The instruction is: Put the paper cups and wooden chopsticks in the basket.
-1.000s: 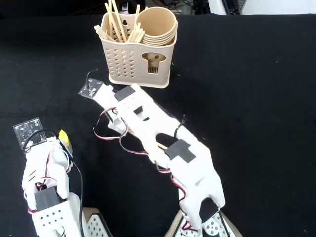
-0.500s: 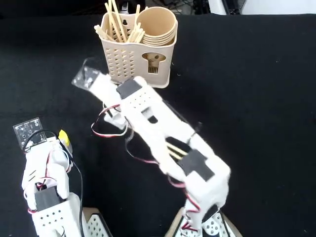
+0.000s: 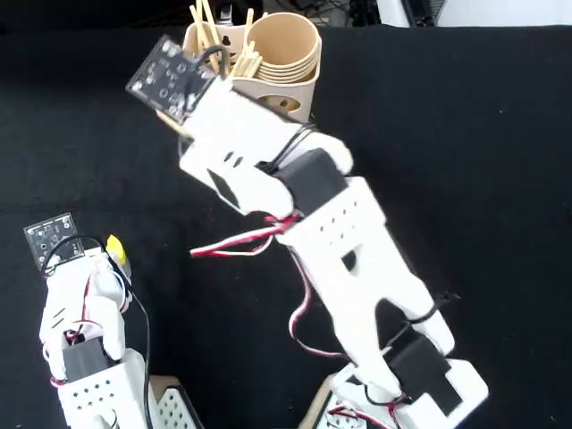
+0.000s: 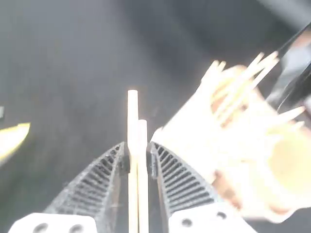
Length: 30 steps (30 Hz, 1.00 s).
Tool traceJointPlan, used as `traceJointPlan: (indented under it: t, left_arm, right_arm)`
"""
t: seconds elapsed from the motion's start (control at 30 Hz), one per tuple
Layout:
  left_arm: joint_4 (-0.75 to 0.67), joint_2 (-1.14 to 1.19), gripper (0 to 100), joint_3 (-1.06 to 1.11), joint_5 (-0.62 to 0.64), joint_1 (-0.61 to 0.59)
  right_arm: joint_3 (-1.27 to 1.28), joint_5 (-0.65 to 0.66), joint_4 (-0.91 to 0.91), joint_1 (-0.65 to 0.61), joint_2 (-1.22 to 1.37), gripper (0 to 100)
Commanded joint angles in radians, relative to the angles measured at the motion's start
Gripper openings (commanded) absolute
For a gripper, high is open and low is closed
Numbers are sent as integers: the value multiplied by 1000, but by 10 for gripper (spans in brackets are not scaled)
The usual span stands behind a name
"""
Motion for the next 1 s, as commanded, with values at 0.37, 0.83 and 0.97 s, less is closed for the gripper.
traceJointPlan:
  t: [0.37, 0.83, 0.97]
  left_arm:
    - [2, -9, 184, 13, -8, 10]
    - [0, -9, 184, 13, -8, 10]
    - [-2, -9, 184, 13, -8, 10]
  right_arm:
    - [-27, -35, -681, 25, -41, 11]
    - [127, -249, -1174, 130, 62, 11]
    - [127, -249, -1234, 130, 119, 11]
